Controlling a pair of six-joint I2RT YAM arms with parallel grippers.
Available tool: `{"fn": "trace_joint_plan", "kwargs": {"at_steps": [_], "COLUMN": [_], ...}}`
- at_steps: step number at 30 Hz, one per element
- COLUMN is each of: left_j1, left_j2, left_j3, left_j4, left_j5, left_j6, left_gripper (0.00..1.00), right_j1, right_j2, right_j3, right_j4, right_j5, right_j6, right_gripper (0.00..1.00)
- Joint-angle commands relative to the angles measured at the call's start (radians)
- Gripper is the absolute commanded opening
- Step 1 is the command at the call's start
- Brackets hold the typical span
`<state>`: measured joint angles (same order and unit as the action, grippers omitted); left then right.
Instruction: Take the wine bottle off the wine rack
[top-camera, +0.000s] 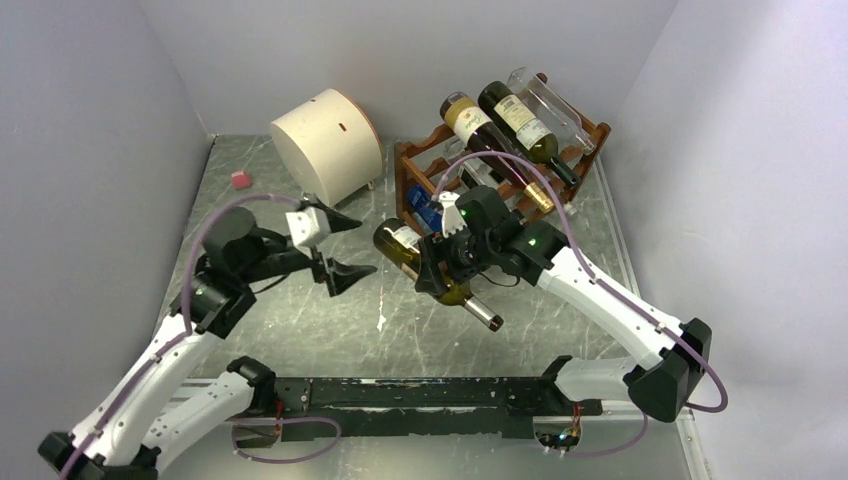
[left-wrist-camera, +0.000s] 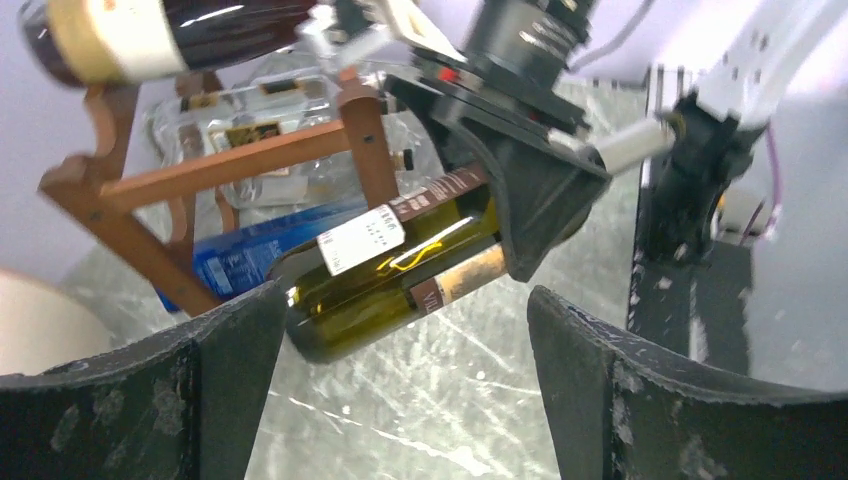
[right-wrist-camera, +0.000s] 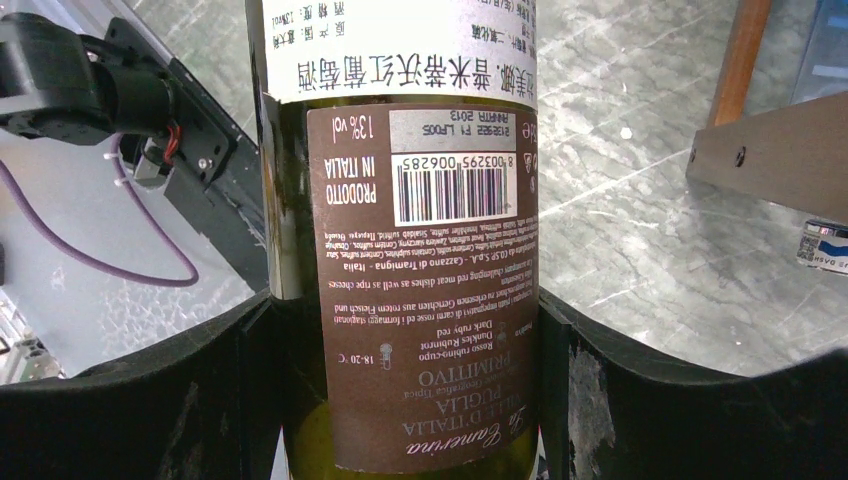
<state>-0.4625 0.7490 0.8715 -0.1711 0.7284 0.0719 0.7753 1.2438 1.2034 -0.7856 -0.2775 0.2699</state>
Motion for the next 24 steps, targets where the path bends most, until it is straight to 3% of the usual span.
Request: {"fn": "trace_joint_plan", "kwargs": {"at_steps": [1,6,13,24], "left_j1": [-0.175,-0.374,-0.636,-0.668], "left_j2": [0.032,0.095,0.274,0.35], "left_j3": [-0.006,-0.009,-0.016,-0.083], "left_j4": [0.005,-0.015,-0.044,0.018], "left_j5": [-0.13,-0.266,-0.669,-0.795], "left_j6": [0.36,0.582,0.805,0.882], "left_gripper": [0.93,0.93,0.93,0.93], "right_j1": [-0.001,-0.002,0.0,0.0], "right_j2": [-0.05,-0.031,-0.007,0.003], "right_j3": [0.033,0.05,0.056,0.038], "right_j4": [0.058,0.014,-0.004,-0.011], "right_j5": [-0.025,-0.061,-0.11,-0.213], "right_j6": [0.014,0.007,0.003,-0.019], "right_gripper": [0.0,0.0,0.0,0.0]}}
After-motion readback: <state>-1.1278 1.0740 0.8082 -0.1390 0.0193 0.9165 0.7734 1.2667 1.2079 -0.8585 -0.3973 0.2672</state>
